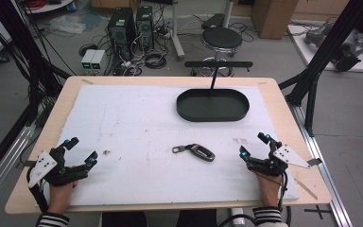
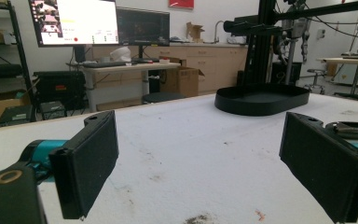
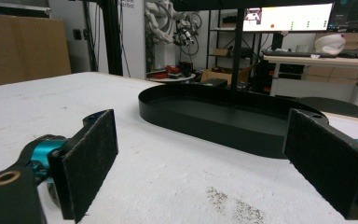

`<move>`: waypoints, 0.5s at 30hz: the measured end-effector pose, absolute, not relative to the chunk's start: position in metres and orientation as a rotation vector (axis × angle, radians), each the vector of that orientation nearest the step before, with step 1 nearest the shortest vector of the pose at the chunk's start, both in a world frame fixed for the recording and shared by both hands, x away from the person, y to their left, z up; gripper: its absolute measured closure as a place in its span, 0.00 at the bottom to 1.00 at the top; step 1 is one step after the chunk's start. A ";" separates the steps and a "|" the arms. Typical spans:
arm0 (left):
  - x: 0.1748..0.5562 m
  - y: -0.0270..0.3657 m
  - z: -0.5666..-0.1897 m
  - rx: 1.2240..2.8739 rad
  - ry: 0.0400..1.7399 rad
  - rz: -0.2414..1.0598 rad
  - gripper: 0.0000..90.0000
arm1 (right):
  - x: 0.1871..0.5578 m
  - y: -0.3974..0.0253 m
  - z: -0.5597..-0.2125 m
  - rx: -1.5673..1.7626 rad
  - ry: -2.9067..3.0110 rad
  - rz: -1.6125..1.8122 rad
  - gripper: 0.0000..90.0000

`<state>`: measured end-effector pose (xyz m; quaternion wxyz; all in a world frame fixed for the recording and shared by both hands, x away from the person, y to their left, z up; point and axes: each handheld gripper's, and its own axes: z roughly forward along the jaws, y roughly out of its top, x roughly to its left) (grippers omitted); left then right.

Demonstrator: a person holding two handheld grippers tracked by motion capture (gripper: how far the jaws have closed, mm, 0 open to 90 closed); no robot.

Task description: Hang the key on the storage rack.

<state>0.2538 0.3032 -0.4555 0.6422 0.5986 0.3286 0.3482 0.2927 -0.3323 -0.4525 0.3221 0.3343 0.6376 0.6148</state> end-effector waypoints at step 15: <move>0.254 0.302 -0.455 1.369 0.749 0.795 0.13 | 0.292 -0.332 -0.452 0.875 1.669 1.613 0.10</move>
